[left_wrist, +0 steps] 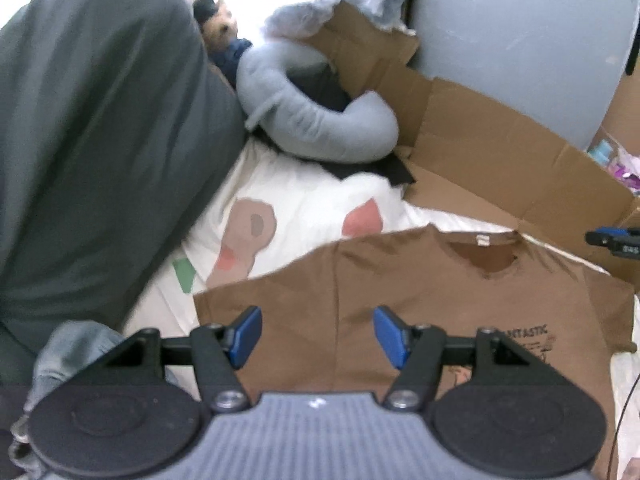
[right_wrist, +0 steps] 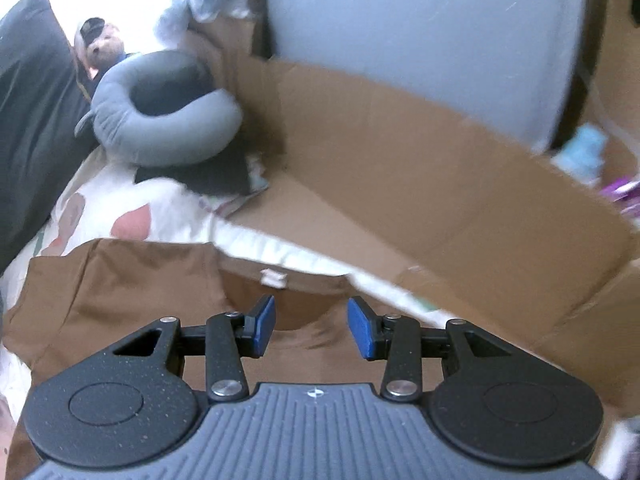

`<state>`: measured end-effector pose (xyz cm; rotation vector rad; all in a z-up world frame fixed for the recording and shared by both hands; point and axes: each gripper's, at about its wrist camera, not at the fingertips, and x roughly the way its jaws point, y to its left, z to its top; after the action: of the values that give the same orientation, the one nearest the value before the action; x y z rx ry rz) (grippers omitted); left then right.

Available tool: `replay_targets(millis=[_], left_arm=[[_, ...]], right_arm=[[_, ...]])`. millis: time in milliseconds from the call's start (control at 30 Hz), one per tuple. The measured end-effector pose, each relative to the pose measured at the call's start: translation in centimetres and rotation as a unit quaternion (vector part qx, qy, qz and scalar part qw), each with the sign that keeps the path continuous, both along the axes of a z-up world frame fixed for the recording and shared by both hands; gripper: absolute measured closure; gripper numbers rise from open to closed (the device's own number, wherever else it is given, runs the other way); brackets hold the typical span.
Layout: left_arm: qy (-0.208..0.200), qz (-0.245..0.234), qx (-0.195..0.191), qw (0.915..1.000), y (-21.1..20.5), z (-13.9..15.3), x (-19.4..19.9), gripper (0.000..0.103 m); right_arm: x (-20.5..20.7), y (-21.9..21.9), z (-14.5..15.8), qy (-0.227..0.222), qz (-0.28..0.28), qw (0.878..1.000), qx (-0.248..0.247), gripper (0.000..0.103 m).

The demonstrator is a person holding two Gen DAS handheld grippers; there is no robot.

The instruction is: Fold clothes

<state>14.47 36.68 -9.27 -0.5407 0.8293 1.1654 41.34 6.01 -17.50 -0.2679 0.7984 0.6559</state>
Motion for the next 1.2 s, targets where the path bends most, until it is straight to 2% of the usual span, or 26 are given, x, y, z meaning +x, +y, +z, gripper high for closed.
replay_targets(millis=[133, 300, 567, 700, 867, 1100, 1200], left_arm=[[0.017, 0.000, 0.007, 0.9998, -1.2, 3.7, 1.3, 0.033], [0.033, -0.004, 0.012, 0.9994, -3.6, 8.0, 3.5, 0.033], [0.013, 0.019, 0.012, 0.9997, -7.5, 13.0, 5.7, 0.032], [0.020, 0.014, 0.015, 0.9996, -9.5, 14.1, 6.8, 0.032], [0.003, 0.028, 0.006, 0.9996, -11.6, 15.0, 7.2, 0.032], [-0.016, 0.059, -0.006, 0.9981, -14.1, 16.3, 6.6, 0.032], [-0.014, 0.055, -0.002, 0.9984, -15.0, 17.0, 6.4, 0.031]], right_arm=[[-0.2, -3.5, 4.5, 0.002, 0.003, 1.000, -0.001, 0.056], [-1.9, -7.9, 10.8, -0.024, 0.002, 1.000, 0.011, 0.056], [-4.8, -14.3, 18.7, -0.046, 0.004, 0.998, 0.038, 0.056], [-6.3, -17.5, 21.7, -0.056, 0.002, 0.997, 0.050, 0.052], [-8.4, -21.4, 25.2, -0.068, -0.001, 0.996, 0.065, 0.051], [-12.0, -25.0, 27.8, -0.072, -0.019, 0.994, 0.075, 0.046], [-13.8, -26.0, 28.6, -0.073, -0.029, 0.994, 0.076, 0.045]])
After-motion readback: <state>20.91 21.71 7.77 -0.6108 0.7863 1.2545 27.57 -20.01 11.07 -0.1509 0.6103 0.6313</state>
